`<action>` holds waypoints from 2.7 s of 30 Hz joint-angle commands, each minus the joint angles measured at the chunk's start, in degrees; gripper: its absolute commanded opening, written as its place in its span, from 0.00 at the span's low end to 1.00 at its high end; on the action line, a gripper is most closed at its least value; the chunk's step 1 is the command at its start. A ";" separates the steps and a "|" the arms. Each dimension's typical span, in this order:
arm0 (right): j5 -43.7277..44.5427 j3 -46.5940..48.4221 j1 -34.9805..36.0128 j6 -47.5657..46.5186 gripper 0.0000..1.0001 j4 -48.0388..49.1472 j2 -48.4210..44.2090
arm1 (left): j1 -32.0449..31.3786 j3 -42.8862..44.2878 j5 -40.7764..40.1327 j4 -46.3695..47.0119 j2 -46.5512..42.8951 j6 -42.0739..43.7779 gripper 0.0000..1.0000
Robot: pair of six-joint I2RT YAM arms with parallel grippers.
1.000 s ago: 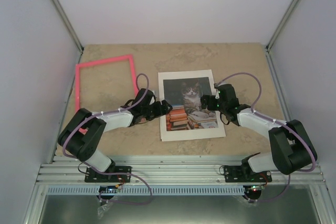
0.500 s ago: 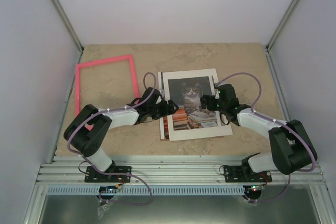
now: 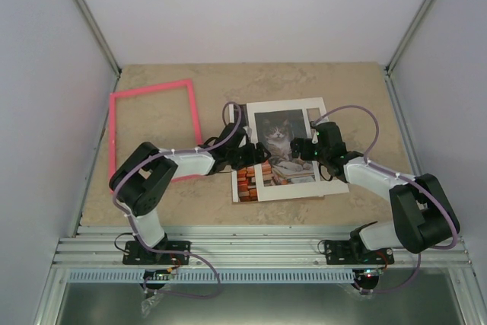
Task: Take the photo out of the frame
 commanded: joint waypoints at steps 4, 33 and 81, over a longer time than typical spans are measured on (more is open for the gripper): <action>-0.49 -0.11 -0.18 0.08 0.98 1.20 0.56 | -0.90 3.64 0.68 0.40 2.41 -0.13 0.84; -4.47 -0.30 -0.24 -0.62 0.98 2.31 0.76 | -1.45 -15.22 -7.98 -7.90 -22.75 -4.22 0.90; -4.62 -0.20 -0.23 -0.52 0.98 2.35 1.53 | -7.69 -30.98 -3.14 -3.09 -36.85 -17.39 0.82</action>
